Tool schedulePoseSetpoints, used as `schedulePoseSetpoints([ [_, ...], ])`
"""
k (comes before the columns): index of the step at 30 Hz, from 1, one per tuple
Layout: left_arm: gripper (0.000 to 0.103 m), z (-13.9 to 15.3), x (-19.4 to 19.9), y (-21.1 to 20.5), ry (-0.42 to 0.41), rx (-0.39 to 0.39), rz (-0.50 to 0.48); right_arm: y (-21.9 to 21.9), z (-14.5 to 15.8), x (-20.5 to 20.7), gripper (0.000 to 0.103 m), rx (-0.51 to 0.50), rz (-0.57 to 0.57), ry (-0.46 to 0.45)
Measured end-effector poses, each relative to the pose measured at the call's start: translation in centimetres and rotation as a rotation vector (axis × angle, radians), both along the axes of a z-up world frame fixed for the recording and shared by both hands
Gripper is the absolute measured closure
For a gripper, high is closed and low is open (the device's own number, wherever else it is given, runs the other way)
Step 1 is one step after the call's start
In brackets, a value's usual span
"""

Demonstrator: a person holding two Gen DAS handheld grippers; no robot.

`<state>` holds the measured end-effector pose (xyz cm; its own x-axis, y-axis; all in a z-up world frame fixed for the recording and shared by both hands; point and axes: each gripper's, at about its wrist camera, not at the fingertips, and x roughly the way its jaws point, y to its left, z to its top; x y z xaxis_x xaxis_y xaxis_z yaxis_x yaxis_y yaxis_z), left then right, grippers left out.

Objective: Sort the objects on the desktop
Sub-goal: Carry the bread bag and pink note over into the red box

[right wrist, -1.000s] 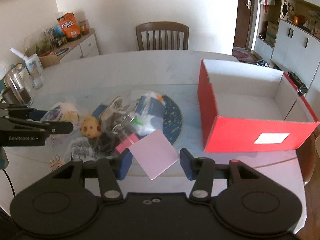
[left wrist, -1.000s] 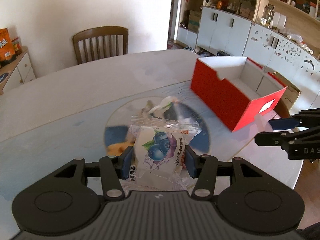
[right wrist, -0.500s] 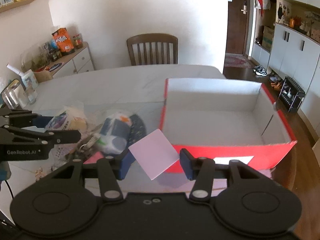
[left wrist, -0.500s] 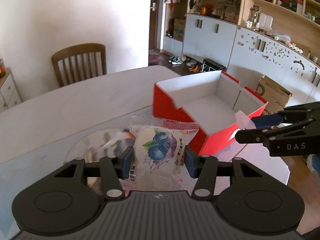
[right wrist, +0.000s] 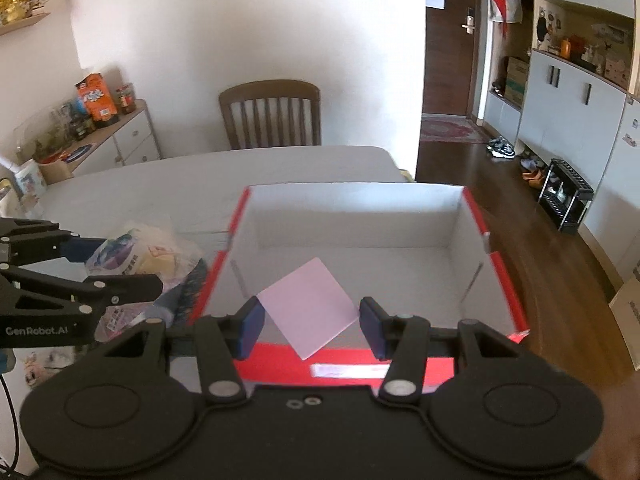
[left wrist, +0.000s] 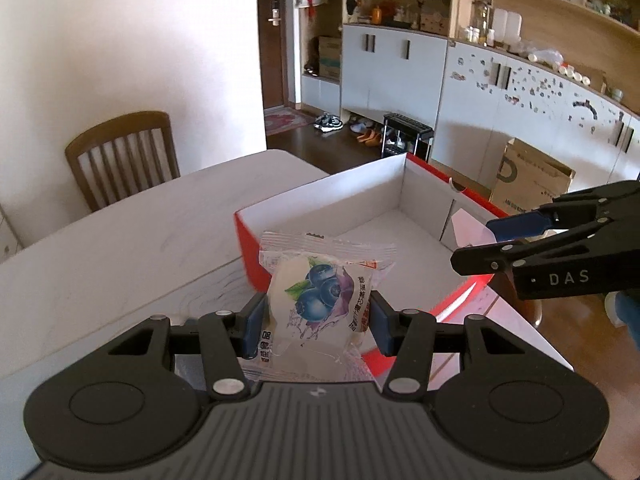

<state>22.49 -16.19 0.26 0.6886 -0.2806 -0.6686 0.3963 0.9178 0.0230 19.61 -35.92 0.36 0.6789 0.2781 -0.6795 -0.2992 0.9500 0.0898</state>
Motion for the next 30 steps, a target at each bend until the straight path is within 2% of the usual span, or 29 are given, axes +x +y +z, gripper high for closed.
schedulePoseSetpoints([
  [10, 0.051, -1.2, 5.2, -3.3, 0.017, 0.031, -0.071, -2.4, -1.6, 3.9, 0.052, -0.033, -0.01, 0.027],
  [15, 0.051, -2.4, 7.4, -4.9, 0.035, 0.083, -0.097, -3.0, -3.0, 5.5, 0.052, -0.061, -0.005, 0.053],
  [21, 0.051, -4.3, 9.5, -6.4, 0.085, 0.143, -0.123, -3.2, -4.5, 7.4, 0.052, -0.089, -0.003, 0.087],
  [30, 0.05, -8.0, 12.3, -8.6, 0.211, 0.239, -0.163, -2.4, -7.2, 9.3, 0.052, -0.156, 0.057, 0.157],
])
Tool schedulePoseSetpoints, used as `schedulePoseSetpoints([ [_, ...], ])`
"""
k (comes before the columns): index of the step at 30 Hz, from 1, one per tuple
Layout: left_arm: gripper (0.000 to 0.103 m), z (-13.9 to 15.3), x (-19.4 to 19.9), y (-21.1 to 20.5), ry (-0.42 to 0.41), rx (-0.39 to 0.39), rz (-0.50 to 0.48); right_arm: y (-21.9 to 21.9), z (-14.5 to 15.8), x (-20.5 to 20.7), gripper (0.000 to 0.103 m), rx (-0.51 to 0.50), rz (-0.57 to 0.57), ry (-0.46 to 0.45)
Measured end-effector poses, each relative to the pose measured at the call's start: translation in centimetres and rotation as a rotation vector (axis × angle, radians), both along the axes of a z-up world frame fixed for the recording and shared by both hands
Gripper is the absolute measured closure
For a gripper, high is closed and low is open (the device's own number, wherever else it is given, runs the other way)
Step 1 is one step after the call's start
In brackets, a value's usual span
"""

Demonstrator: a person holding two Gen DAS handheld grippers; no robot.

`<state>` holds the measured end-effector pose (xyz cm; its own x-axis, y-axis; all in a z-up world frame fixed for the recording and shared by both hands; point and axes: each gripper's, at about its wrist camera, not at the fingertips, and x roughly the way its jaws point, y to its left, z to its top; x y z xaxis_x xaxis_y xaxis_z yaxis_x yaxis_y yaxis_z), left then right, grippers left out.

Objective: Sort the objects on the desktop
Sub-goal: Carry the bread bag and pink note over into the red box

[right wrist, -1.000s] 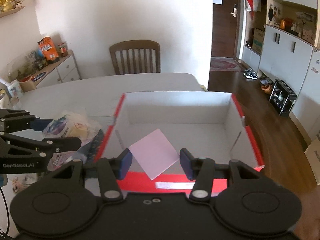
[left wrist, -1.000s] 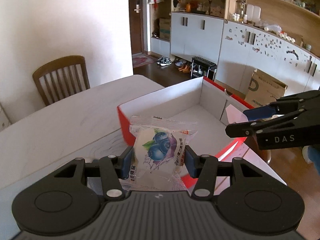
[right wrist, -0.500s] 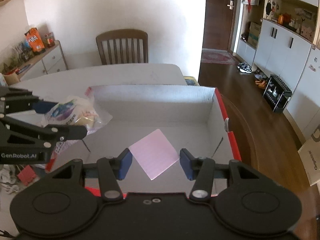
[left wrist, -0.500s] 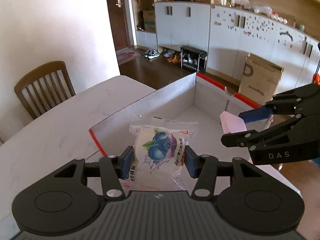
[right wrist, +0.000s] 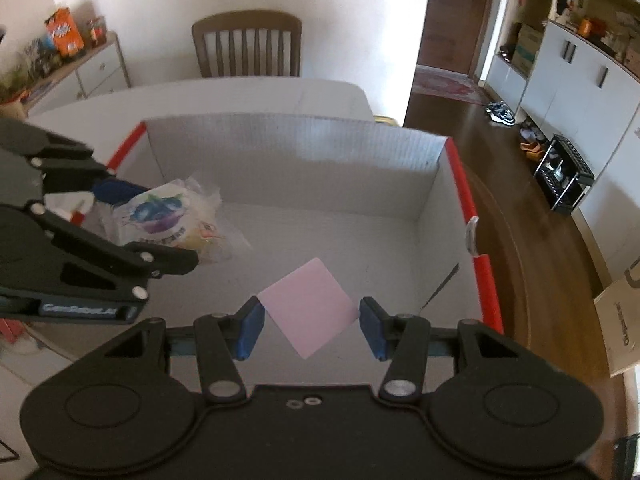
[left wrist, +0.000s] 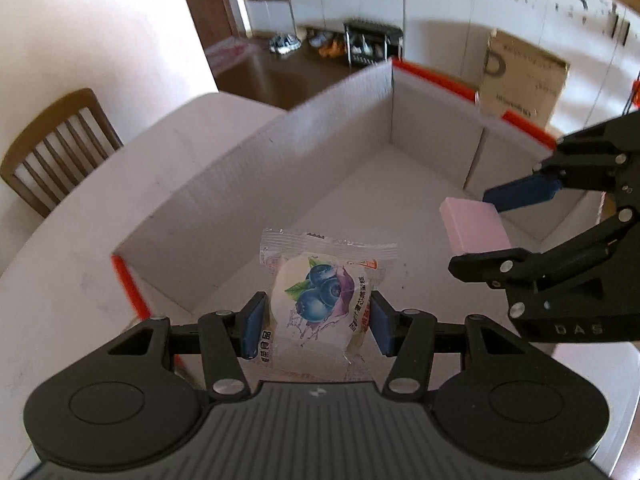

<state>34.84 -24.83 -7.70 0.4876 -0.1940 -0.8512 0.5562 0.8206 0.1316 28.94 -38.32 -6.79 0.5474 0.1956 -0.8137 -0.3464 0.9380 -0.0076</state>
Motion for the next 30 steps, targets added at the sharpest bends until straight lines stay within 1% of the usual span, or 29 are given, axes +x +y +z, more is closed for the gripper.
schedulePoseSetpoints([
  [6, 0.05, -1.8, 1.2, -0.9, 0.071, 0.04, -0.017, 0.5, -1.3, 1.5, 0.052, -0.044, 0.05, 0.048],
  [13, 0.05, -3.1, 1.7, -1.3, 0.136, 0.068, -0.027, 0.9, -2.6, 2.4, 0.052, -0.075, 0.087, 0.11],
  [17, 0.05, -3.7, 1.9, -1.3, 0.172, 0.079, -0.028, 1.0, -3.0, 2.6, 0.052, -0.077, 0.089, 0.122],
  [19, 0.05, -4.0, 2.0, -1.4, 0.197, 0.102, -0.032, 1.0, -3.1, 2.7, 0.051, -0.074, 0.09, 0.125],
  [23, 0.049, -4.5, 2.0, -1.6, 0.223, 0.133, -0.036, 0.9, -3.1, 2.8, 0.051, -0.076, 0.099, 0.126],
  [26, 0.049, -4.7, 1.6, -1.6, 0.227, 0.141, -0.044, 0.8, -3.0, 2.8, 0.051, -0.075, 0.108, 0.131],
  [30, 0.048, -4.5, 1.1, -1.1, 0.225, 0.116, -0.05, 0.9, -2.7, 2.5, 0.05, -0.079, 0.114, 0.137],
])
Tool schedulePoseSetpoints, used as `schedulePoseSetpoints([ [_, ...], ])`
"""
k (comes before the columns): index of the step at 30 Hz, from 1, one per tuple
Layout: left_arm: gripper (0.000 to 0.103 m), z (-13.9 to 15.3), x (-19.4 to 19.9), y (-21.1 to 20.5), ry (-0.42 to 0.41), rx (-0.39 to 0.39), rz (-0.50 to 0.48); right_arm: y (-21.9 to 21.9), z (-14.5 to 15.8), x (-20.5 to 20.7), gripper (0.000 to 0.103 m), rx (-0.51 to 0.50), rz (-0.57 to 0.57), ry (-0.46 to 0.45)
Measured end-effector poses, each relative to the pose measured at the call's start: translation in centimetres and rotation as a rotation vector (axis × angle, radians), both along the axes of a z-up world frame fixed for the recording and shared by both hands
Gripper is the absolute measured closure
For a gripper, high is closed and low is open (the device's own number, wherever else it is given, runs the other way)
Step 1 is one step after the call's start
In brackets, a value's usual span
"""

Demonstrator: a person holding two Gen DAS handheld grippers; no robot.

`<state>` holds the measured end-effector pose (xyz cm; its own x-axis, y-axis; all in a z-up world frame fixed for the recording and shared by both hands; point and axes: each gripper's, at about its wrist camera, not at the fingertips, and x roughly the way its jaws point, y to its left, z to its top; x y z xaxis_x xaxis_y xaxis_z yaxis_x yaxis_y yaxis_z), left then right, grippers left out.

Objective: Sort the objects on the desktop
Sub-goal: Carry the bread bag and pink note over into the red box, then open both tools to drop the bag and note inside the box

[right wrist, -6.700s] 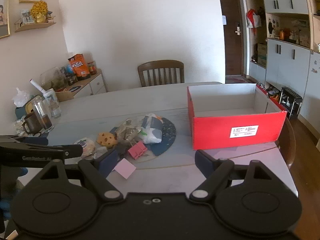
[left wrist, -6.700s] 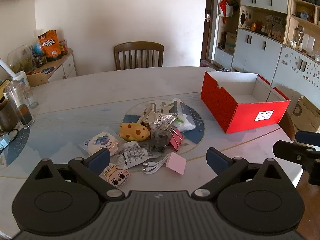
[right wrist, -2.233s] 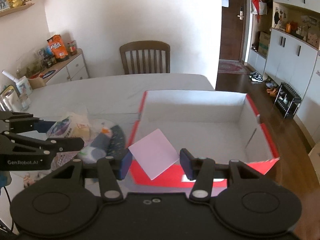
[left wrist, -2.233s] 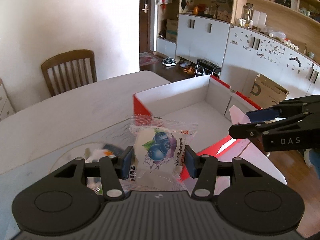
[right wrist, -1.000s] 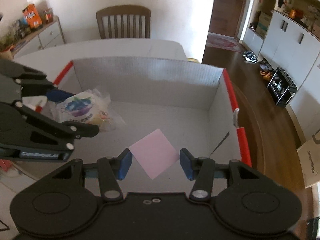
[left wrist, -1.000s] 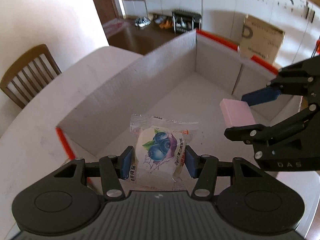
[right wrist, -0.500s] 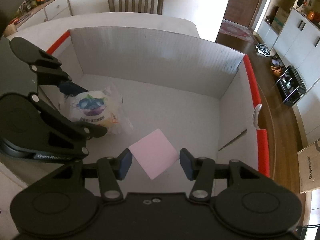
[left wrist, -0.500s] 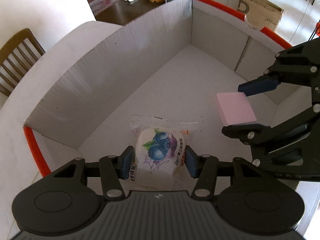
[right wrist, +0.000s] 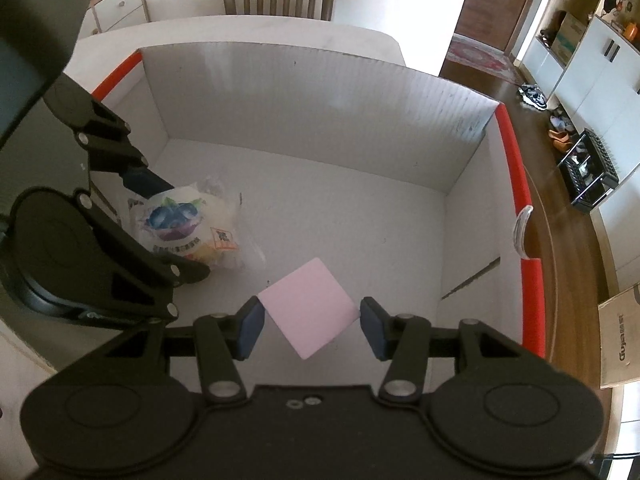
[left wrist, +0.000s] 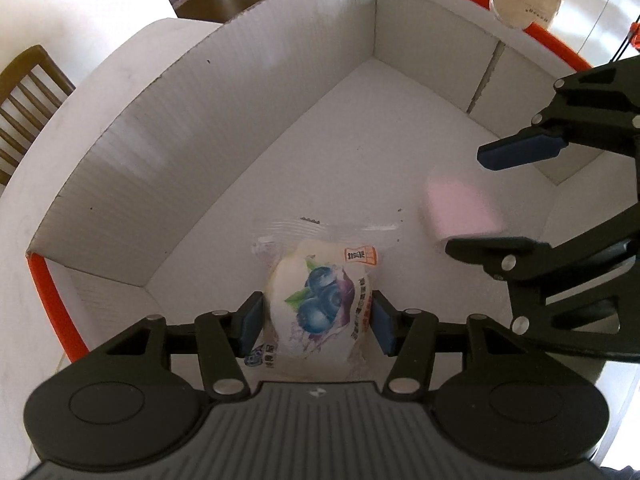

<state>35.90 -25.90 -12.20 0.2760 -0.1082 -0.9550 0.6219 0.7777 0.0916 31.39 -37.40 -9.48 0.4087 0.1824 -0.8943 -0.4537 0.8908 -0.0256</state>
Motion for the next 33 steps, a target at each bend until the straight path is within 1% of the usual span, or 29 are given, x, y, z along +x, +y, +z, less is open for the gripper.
schedulePoseSetpoints([
  [1, 0.046, 0.1, -0.2, 0.2, -0.004, -0.01, 0.001, 0.0, 0.0, -0.1, 0.047, 0.003, 0.0, 0.0],
  [2, 0.042, 0.3, -0.1, 0.2, -0.013, -0.02, -0.001, 0.0, 0.2, 0.4, 0.044, 0.005, -0.001, -0.001],
  [4, 0.035, 0.7, -0.6, 0.7, -0.036, -0.033, 0.002, -0.2, 0.3, 0.1, 0.042, 0.009, 0.002, -0.002],
  [5, 0.034, 1.0, -0.8, 1.0, -0.045, -0.046, 0.003, -0.3, 0.4, -0.1, 0.042, 0.011, 0.002, -0.003],
  [9, 0.034, 2.3, -2.3, 2.1, -0.066, -0.13, 0.008, -0.9, 1.2, -0.7, 0.041, 0.039, 0.0, -0.014],
  [10, 0.034, 2.6, -2.0, 2.2, -0.076, -0.145, 0.008, -1.1, 1.5, -0.9, 0.041, 0.048, 0.002, -0.019],
  [16, 0.034, 4.7, -4.1, 3.6, -0.134, -0.223, 0.029, -1.8, 3.9, -2.6, 0.04, 0.114, 0.002, -0.068],
  [17, 0.034, 4.7, -3.7, 3.1, -0.144, -0.234, 0.033, -1.9, 4.5, -2.5, 0.04, 0.128, -0.002, -0.074],
  [20, 0.034, 5.8, -5.7, 4.1, -0.185, -0.246, 0.051, -2.2, 5.5, -3.5, 0.04, 0.156, -0.009, -0.09],
  [23, 0.034, 6.1, -5.7, 4.4, -0.228, -0.268, 0.07, -2.6, 6.3, -4.5, 0.04, 0.185, -0.014, -0.106],
  [27, 0.034, 7.6, -7.4, 5.4, -0.295, -0.291, 0.104, -2.5, 7.2, -5.7, 0.04, 0.217, -0.012, -0.144],
  [30, 0.034, 8.3, -8.5, 6.3, -0.324, -0.317, 0.136, -2.2, 8.1, -6.6, 0.039, 0.231, -0.009, -0.178],
  [33, 0.034, 8.9, -10.2, 7.3, -0.356, -0.329, 0.145, -2.1, 8.7, -7.7, 0.037, 0.24, -0.017, -0.207],
])
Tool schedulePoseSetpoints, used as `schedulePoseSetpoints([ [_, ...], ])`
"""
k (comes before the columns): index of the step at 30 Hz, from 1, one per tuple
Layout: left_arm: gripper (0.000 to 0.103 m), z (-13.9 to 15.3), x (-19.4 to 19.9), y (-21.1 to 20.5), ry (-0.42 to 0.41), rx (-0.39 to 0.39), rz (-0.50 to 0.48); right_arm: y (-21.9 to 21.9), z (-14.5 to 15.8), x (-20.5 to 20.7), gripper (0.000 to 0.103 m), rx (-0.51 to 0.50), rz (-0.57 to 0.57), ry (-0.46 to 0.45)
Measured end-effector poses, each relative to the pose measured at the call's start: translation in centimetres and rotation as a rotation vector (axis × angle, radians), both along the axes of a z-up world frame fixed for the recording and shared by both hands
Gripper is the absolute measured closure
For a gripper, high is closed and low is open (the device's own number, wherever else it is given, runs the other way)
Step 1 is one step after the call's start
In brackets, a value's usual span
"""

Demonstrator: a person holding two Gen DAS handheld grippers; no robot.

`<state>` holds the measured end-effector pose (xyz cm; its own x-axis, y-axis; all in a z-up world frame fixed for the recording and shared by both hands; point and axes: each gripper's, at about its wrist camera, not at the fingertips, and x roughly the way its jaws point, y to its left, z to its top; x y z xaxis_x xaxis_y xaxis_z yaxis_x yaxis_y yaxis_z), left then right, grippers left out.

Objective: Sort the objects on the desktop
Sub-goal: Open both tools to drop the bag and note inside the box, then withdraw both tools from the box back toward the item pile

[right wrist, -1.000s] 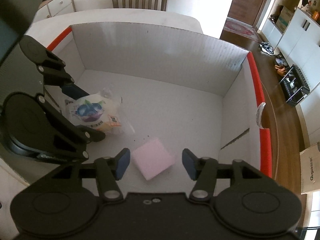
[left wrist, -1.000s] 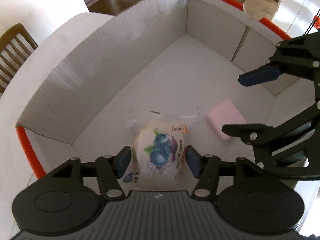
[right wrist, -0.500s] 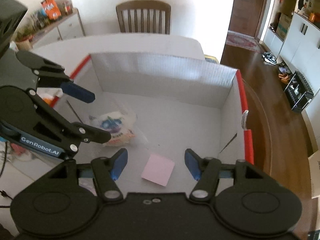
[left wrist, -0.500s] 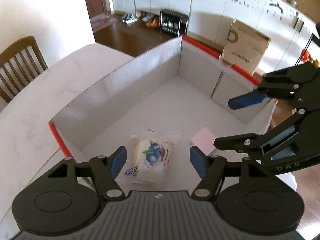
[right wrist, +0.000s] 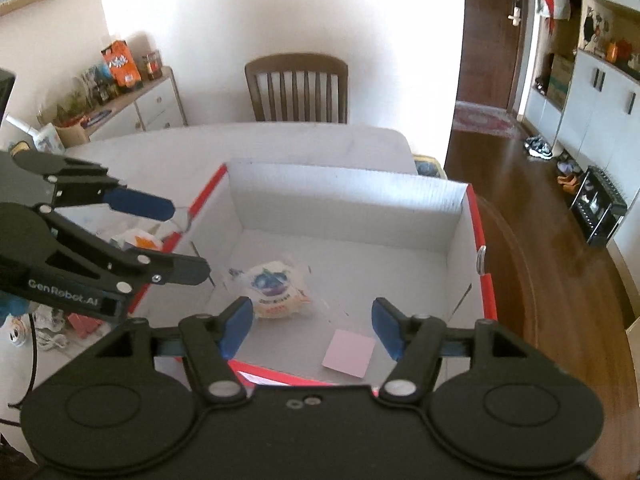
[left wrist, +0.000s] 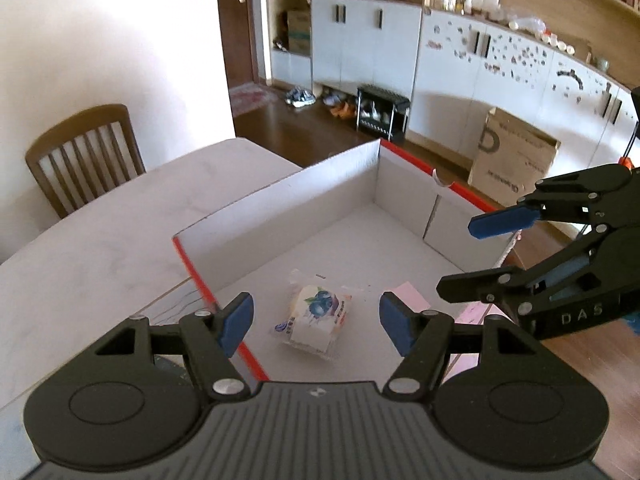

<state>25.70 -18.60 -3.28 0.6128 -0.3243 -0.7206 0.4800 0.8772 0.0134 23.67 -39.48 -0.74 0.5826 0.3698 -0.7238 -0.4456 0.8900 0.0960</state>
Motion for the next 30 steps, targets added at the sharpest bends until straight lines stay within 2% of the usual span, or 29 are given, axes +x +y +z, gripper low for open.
schedulePoseSetpoints([
  [4, 0.034, 0.3, -2.2, 1.3, -0.026, -0.007, 0.006, 0.3, 0.6, -1.7, 0.031, 0.009, -0.022, -0.036],
  [15, 0.03, 0.2, -6.6, 5.1, -0.044, -0.055, 0.009, 3.1, 1.3, -5.5, 0.029, 0.044, -0.101, -0.112],
  [30, 0.01, -0.2, -11.1, 11.8, -0.071, -0.118, 0.031, 8.7, 1.8, -9.7, 0.026, 0.061, -0.119, -0.121],
])
